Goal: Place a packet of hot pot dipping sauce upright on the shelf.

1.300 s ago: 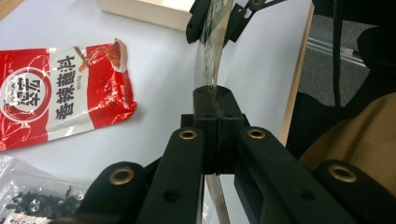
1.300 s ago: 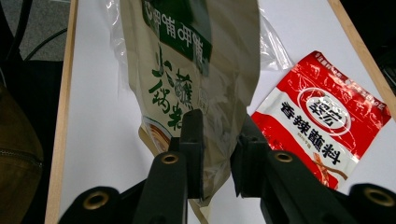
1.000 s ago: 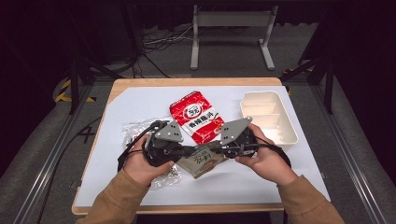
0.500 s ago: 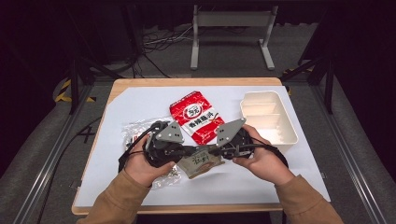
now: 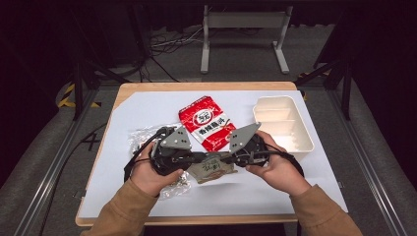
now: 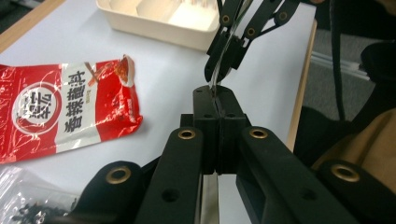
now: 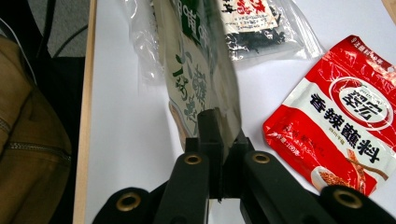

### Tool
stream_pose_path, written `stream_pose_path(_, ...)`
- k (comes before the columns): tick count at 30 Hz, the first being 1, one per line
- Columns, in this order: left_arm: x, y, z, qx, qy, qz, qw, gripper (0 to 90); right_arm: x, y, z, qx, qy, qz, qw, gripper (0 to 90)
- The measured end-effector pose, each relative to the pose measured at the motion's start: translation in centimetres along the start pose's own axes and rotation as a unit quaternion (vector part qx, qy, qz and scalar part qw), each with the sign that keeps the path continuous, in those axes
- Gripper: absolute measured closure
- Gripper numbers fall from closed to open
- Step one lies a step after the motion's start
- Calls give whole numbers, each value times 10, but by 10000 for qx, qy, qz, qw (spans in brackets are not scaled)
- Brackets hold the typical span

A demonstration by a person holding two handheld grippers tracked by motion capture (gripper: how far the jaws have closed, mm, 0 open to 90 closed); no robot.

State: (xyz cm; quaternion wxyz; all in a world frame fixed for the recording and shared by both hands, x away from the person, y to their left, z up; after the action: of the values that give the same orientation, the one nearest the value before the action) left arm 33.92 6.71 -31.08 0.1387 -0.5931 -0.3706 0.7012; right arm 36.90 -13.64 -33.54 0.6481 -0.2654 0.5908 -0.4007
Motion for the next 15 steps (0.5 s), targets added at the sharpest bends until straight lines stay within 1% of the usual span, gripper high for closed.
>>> stream_pose_path(1,0,-2,0,28,-2,87,10000,885,0,-1,0,-32,50,40,10000,900)
stream_pose_path(2,0,-3,1,5,7,152,9999,869,1,-3,1,-88,81,86,9999,900)
stream_pose_path(3,0,-3,1,5,7,152,9999,855,1,-5,1,-127,125,128,9998,900)
stream_pose_path(4,-1,-5,1,13,-6,202,9998,855,1,-5,1,-127,125,128,9998,900)
stream_pose_path(5,-1,-6,2,-3,-6,239,9997,832,1,-7,1,-141,144,155,9997,900)
stream_pose_path(6,-1,-7,2,-30,0,274,9996,762,1,-10,1,-130,147,173,9997,900)
stream_pose_path(7,0,-9,2,-30,-19,302,9995,726,1,-11,2,-115,163,173,9997,900)
stream_pose_path(8,0,-9,2,-19,-15,329,9995,707,2,-13,3,-90,182,159,9997,900)
stream_pose_path(10,1,-13,1,-102,-26,410,9991,669,4,-16,5,-52,219,140,9996,900)
stream_pose_path(11,2,-15,0,-102,-58,474,9988,644,6,-18,6,-37,239,121,9996,900)
stream_pose_path(14,4,-21,-2,-244,-47,617,9978,635,10,-24,9,20,306,132,9994,900)
stream_pose_path(15,5,-22,-2,-233,-64,647,9976,631,12,-27,10,48,315,118,9994,900)
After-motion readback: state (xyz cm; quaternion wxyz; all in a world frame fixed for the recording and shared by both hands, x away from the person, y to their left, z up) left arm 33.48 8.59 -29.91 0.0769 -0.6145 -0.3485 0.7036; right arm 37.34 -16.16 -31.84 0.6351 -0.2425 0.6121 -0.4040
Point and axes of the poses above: each handheld gripper's, and its own axes: y roughly forward along the jaws, x roughly out of its underside, z roughly to its right, the point moved 3 cm from there along y, roughly forward along the jaws, and after that the axes turned 4 degrees about -z, right-handed, at the moved point
